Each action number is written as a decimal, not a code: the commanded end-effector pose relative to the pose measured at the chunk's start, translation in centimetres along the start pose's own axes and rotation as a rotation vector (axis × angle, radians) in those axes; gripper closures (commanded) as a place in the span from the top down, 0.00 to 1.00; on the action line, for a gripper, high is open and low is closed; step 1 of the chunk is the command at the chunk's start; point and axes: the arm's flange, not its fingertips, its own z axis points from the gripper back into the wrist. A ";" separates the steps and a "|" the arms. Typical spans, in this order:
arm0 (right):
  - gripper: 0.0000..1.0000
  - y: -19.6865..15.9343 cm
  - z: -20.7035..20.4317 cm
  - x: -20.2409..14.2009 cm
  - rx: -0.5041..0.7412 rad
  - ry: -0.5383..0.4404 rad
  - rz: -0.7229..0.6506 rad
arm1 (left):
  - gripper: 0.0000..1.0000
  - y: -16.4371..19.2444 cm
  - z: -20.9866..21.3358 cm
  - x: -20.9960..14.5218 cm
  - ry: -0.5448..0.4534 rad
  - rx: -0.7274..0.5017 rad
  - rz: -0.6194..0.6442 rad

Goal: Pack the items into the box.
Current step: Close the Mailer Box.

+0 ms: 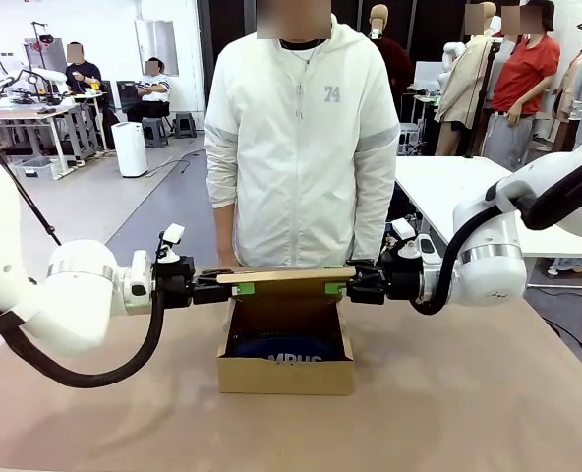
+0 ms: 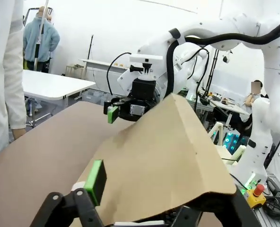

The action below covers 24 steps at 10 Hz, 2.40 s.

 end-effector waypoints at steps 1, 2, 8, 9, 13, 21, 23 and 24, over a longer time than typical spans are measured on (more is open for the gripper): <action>1.00 1.0 0.7 0.1 0.025 -0.001 0.048 | 1.00 -0.8 0.4 -0.6 -0.045 0.011 -0.028; 1.00 1.0 1.0 0.1 0.019 0.001 0.054 | 1.00 -1.0 0.6 -0.8 -0.046 0.007 -0.029; 1.00 3.0 7.9 -0.7 -0.130 0.002 0.001 | 1.00 -5.9 7.8 -2.9 0.108 -0.012 -0.121; 1.00 3.1 8.4 -0.6 -0.147 -0.033 0.001 | 1.00 -6.3 9.1 -2.9 0.071 0.048 -0.134; 1.00 2.5 3.2 0.7 -0.176 -0.042 -0.044 | 1.00 -5.5 7.9 -1.6 -0.053 0.146 -0.186; 1.00 4.1 -3.3 -2.1 -0.019 0.324 0.133 | 1.00 -0.2 -0.5 -5.2 0.278 -0.031 -0.156; 1.00 3.7 -3.7 -3.1 0.014 0.390 0.080 | 1.00 0.0 -0.5 -5.9 0.280 -0.034 -0.134; 1.00 3.2 -3.6 -3.5 0.005 0.389 0.043 | 1.00 0.1 -0.4 -6.0 0.271 -0.040 -0.125</action>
